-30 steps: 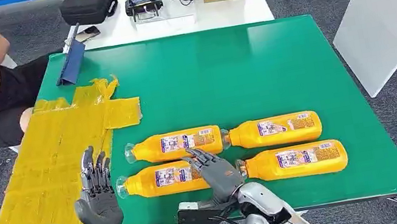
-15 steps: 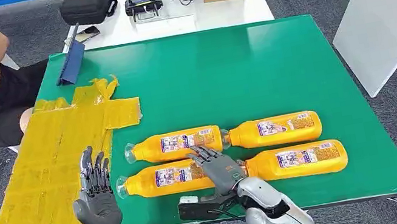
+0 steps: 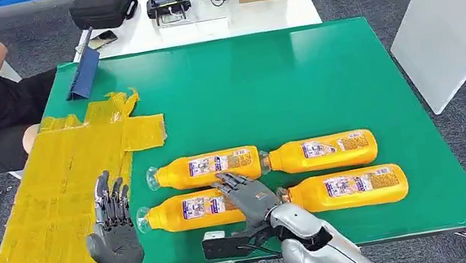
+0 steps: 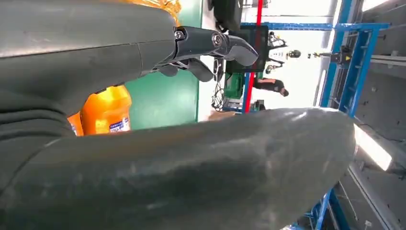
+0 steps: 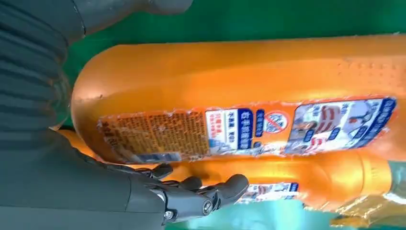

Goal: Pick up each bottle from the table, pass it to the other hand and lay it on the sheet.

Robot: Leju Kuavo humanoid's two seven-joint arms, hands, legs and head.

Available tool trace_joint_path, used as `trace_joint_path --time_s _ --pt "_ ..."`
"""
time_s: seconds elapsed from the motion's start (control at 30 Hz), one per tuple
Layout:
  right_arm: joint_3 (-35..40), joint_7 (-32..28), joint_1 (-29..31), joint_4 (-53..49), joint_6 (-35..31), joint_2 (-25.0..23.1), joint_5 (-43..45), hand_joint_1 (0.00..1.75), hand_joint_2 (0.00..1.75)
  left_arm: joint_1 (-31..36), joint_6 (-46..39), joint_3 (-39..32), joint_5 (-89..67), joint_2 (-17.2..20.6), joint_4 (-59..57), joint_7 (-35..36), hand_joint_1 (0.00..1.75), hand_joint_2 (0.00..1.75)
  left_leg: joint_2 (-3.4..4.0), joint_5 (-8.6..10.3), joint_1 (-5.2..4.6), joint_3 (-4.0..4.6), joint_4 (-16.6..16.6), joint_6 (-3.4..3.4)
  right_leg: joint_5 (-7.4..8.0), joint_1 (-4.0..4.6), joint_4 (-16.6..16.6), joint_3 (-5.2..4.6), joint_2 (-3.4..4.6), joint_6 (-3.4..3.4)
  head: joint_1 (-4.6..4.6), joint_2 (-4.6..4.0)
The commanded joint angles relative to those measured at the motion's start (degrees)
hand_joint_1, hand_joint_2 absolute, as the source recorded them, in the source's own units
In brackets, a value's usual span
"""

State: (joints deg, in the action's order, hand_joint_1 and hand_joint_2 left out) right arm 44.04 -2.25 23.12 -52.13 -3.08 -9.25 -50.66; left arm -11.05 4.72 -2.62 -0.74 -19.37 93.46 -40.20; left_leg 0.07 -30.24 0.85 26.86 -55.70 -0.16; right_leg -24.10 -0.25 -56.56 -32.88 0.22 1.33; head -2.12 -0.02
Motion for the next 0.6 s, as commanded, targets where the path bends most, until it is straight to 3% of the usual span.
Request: trace_joint_path --time_s 0.03,0.17,0.33,0.53,0.57,0.6 --pt "4.4 -1.5 6.1 10.1 5.3 -0.6 2.6 0.00 1.75 2.0 1.1 -1.3 0.1 -0.6 -2.9 0.2 0.00 0.00 0.02 0.02 0.01 -0.18 0.1 0.06 0.04 0.02 0.1 0.17 0.01 0.00 0.00 0.00" --pt "6.8 -2.5 6.7 13.9 8.2 -1.6 3.4 0.00 1.75 2.2 1.8 -1.1 0.1 -0.6 -3.6 0.2 0.00 0.00 -0.02 0.04 0.01 -0.23 0.2 0.04 0.04 0.02 0.2 0.19 -0.03 -0.01 0.02 0.00" --pt "11.1 0.3 2.1 19.9 6.7 -4.4 0.7 0.00 1.75 0.2 4.9 -2.7 0.4 -0.6 -2.7 0.2 0.00 0.00 0.06 0.00 0.03 -0.43 0.2 0.02 -0.01 0.04 0.2 0.32 0.07 -0.01 0.00 0.00" --pt "11.6 0.4 2.3 22.6 6.5 -5.2 0.6 0.00 1.75 0.6 5.6 -2.6 0.4 -0.6 -3.3 0.2 0.00 0.00 0.29 -0.05 0.07 -0.77 0.3 -0.05 0.03 0.09 0.2 0.67 0.27 -0.02 0.00 0.00" --pt "10.1 -0.9 2.9 23.4 6.5 -4.9 2.3 0.86 1.75 1.4 5.3 -1.8 0.2 -0.6 -3.9 0.2 0.00 0.00 0.33 -0.02 0.06 -0.83 0.3 -0.04 0.08 0.09 0.3 0.73 0.31 -0.02 0.00 0.00" --pt "10.1 -0.9 3.1 24.0 6.5 -4.7 2.4 1.59 1.75 1.5 5.3 -1.7 0.3 -0.6 -3.8 0.2 0.00 0.00 0.34 -0.07 0.07 -0.90 0.2 -0.08 0.05 0.10 0.2 0.81 0.34 -0.03 0.00 0.00"
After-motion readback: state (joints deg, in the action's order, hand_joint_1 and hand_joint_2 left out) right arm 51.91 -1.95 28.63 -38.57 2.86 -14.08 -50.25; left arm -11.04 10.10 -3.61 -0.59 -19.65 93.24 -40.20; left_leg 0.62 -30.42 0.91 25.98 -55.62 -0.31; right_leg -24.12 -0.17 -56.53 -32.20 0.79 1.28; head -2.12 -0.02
